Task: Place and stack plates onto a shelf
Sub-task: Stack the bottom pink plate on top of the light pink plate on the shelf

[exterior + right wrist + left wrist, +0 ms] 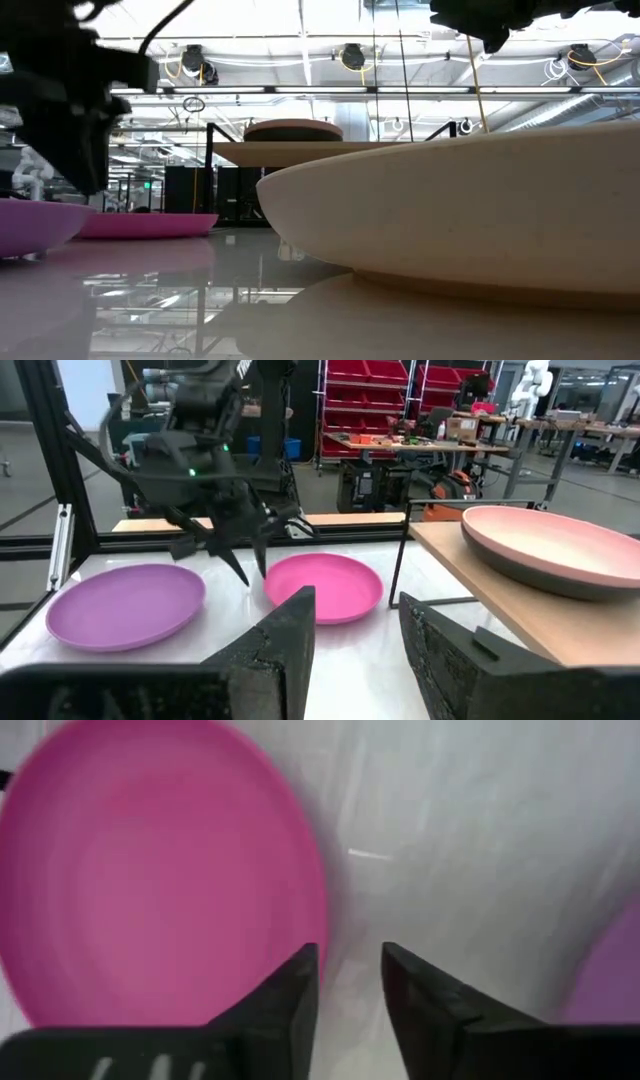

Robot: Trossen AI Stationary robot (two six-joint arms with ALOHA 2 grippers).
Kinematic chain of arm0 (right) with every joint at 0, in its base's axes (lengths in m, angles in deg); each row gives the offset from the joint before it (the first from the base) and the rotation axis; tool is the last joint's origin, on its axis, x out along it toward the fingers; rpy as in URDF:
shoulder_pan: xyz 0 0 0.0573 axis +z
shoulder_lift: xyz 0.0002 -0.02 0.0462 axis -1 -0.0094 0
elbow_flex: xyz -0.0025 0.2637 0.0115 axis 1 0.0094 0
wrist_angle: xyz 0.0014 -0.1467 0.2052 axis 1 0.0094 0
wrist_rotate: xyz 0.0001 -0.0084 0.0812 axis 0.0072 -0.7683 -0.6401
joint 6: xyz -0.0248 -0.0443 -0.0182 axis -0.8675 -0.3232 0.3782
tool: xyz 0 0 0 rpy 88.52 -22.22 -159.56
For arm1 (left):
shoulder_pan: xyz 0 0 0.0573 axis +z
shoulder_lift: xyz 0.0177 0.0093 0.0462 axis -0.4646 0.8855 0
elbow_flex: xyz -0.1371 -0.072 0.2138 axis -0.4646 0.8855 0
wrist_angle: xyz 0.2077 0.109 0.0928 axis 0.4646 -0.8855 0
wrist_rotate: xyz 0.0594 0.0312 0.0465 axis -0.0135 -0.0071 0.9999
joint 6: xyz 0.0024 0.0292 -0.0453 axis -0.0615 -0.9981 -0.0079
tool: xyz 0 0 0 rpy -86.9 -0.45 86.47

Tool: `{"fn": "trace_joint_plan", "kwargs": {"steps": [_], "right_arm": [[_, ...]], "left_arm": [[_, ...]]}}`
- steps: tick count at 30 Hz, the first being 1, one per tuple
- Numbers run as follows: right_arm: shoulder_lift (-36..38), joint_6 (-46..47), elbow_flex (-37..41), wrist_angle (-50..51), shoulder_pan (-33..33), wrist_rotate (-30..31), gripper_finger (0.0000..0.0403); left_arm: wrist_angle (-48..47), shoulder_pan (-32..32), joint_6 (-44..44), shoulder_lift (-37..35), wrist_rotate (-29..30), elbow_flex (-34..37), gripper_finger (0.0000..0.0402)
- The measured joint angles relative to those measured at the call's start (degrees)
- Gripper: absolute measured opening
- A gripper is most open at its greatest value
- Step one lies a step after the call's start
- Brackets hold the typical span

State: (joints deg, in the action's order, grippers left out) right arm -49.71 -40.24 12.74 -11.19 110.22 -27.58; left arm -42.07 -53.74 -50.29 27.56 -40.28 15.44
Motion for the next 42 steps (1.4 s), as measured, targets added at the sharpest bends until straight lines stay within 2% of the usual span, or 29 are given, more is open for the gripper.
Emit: {"fn": "trace_joint_plan", "kwargs": {"steps": [7, 16, 19, 24, 26, 31, 40, 42], "right_arm": [[-0.49, 0.35, 0.0, -0.01, 0.0, 0.0, 0.0128], [-1.9, 0.72, 0.0, -0.01, 0.0, 0.0, 0.0128], [-1.9, 1.0, 0.0, -0.04, 0.0, -0.02, 0.0128], [-1.9, 0.99, 0.0, -0.15, 0.0, -0.01, 0.0128], [-1.9, 1.0, 0.0, -0.15, -0.02, -0.01, 0.0128], [-1.9, 1.0, 0.0, -0.22, 0.0, -0.02, 0.0128], [-1.88, 1.4, 0.0, -0.05, 0.0, -0.02, 0.0128], [-1.88, 1.4, 0.0, -0.06, -0.01, -0.01, 0.0128]], "left_arm": [[5.29, 0.78, -2.57, 0.0, -0.44, 3.82, 0.0173], [6.09, 3.82, -2.88, 0.52, 1.61, 7.17, 0.0175], [6.16, 4.83, -3.03, 0.52, 2.12, 8.05, 0.0143], [6.37, 5.95, -3.6, 0.51, 0.11, 9.08, 0.0033], [5.07, 5.97, -3.05, 0.48, 1.82, 8.65, 0.0015], [-8.84, 4.21, 2.05, -0.02, 4.66, 2.64, 0.001], [-39.22, -0.01, 16.91, -0.48, 15.55, -12.49, 0.001], [-41.45, -0.37, 18.09, -0.59, 18.8, -15.67, 0.001]]}}
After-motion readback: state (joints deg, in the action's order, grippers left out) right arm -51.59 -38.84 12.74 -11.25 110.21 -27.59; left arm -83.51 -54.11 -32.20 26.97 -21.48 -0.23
